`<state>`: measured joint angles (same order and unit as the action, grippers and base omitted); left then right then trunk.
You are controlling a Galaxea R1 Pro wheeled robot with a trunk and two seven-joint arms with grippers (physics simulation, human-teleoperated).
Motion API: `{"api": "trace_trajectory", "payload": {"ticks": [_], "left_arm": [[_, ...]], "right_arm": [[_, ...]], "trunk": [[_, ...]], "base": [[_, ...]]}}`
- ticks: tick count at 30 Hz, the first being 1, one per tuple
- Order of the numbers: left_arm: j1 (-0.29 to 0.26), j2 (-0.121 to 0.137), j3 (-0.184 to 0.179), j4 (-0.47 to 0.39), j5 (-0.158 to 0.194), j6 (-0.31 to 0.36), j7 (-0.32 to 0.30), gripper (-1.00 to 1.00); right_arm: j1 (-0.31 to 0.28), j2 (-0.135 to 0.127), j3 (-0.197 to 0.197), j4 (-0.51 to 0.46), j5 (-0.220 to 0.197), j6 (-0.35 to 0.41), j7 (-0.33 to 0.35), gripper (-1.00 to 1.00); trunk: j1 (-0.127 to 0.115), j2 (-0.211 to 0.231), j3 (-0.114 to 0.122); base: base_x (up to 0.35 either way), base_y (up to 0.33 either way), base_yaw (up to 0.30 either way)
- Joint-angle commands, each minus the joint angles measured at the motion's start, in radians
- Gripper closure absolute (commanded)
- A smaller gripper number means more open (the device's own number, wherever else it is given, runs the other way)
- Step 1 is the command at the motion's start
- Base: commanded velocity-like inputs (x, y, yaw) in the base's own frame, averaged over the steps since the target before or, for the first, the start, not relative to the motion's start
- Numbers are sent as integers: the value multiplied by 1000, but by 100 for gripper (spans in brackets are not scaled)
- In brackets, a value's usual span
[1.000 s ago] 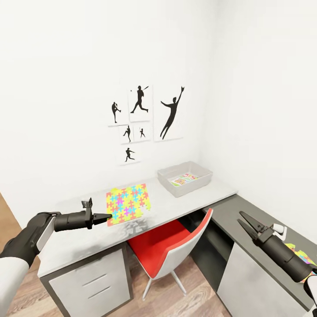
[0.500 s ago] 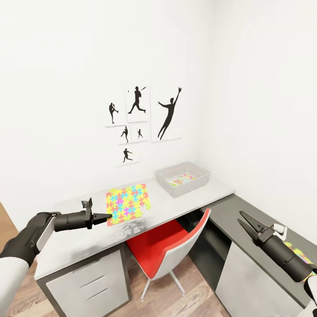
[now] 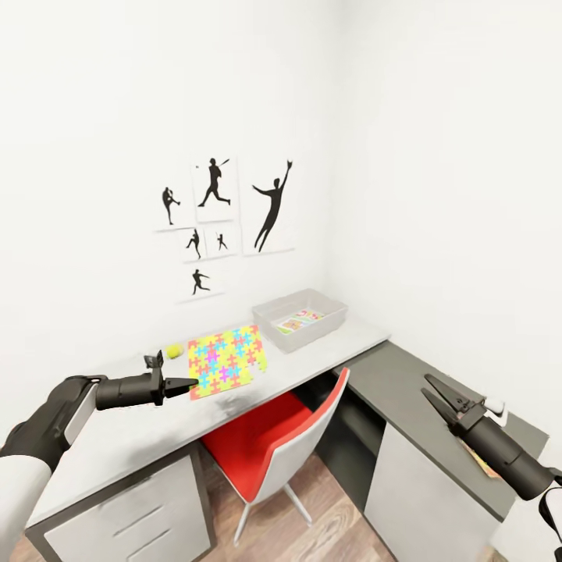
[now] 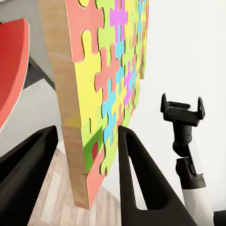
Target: Put all the toys in the child's room - the three board games (two on the bed and one on the table), the two jigsaw puzzles on the table, and the tennis ball on the table - inside the toy box on the table in the child's room.
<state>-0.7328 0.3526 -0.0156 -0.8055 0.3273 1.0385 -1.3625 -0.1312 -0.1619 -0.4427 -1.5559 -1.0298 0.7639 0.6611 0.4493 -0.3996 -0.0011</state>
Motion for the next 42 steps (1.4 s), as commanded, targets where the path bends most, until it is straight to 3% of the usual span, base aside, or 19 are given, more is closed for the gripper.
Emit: {"api": "trace_trajectory", "payload": {"ticks": [1, 12, 17, 19, 21, 22, 23, 27, 31, 42], "left_arm": [[0, 1, -1, 0, 3, 9, -3, 100], [1, 0, 0, 2, 4, 6, -4, 100], [1, -2, 0, 2, 4, 6, -6, 100], [1, -3, 0, 2, 4, 6, -7, 100], [1, -5, 0, 2, 3, 6, -7, 100], [1, -6, -2, 2, 2, 6, -7, 100], [1, -7, -2, 2, 2, 6, -7, 100], [1, -7, -1, 2, 3, 6, -4, 100], [1, -8, 0, 2, 3, 6, -4, 100], [1, -7, 0, 2, 3, 5, -3, 100]], "right_arm": [[-1, 0, -1, 0, -3, 6, 1, -100], [-1, -1, -1, -14, -3, 9, -2, -100], [-7, -5, -1, -37, -2, 76, -13, -100], [-41, -7, -1, -40, -2, 137, -61, -100], [-166, -5, 10, -40, -7, 217, -221, -100], [-263, -3, 41, -33, -12, 250, -381, -100], [-318, -2, 74, -21, -16, 263, -485, -100], [-422, -3, 161, 9, -66, 277, -694, -100], [-447, -6, 180, 20, -102, 280, -743, -100], [-446, -14, 187, 20, -107, 283, -756, -100]], "trunk": [[1, 0, 1], [1, 0, 8], [1, 0, 8], [1, 0, 8], [1, 0, 8], [1, 0, 8], [1, 0, 8], [1, 0, 8], [1, 0, 8], [1, 0, 8]], "base": [[199, 0, -219], [177, 0, -127], [62, 0, -4], [14, 0, -1], [6, 0, 0], [37, -19, 0], [81, -58, 0], [162, -143, 0], [220, -177, 0], [307, -19, 0]]}}
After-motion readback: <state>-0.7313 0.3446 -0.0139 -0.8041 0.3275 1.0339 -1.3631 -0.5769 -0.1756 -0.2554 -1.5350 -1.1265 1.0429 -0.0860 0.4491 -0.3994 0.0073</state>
